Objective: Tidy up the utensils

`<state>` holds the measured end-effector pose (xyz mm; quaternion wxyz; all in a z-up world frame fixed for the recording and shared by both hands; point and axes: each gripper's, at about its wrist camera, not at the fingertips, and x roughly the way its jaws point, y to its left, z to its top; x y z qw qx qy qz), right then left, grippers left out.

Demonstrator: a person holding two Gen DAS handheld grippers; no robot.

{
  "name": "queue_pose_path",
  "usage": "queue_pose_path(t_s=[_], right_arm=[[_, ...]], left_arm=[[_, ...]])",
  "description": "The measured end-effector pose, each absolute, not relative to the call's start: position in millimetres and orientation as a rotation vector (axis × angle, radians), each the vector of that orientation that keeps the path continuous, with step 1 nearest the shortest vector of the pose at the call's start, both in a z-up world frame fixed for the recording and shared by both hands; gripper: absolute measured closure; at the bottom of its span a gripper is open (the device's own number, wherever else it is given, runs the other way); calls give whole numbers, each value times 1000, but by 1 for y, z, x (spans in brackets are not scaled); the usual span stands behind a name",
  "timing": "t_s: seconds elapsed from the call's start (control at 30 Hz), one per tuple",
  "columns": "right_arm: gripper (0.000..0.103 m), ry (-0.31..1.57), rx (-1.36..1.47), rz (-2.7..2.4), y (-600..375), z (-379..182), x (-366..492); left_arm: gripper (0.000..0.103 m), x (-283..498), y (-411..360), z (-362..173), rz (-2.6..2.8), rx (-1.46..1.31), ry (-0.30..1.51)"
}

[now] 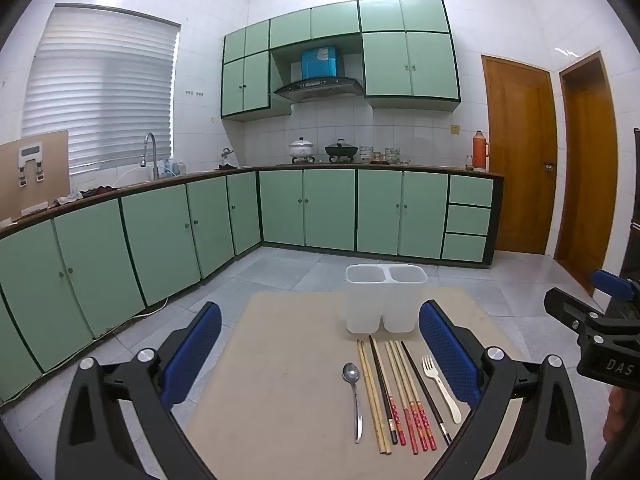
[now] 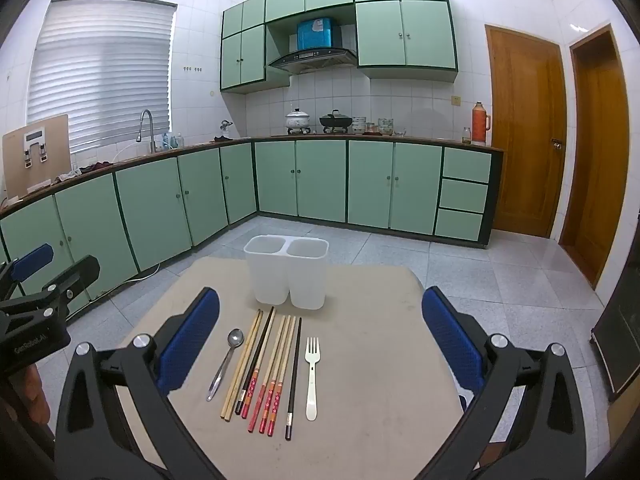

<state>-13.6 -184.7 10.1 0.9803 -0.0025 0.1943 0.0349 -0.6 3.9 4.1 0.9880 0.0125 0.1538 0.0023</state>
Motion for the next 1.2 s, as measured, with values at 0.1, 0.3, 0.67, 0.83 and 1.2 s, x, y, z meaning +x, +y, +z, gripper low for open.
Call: queue_pose_path(t_s=[0.1,0.3,0.67,0.83,1.2], right_arm=[[5,391,-5,70,-185,10,-14],[5,390,-5,71,-184,10,-13],[5,390,-6,71,-185,10,-13],[5,390,-7,71,-184,10,-13],[5,390,-7,71,-185,10,-14]], left_arm=[[6,-1,4,5,6,26,309],[6,-1,4,5,4,25,310],[6,-1,6,3,8,25,312],[6,0,9,3,10,25,315],[6,1,10,3,11,25,315]])
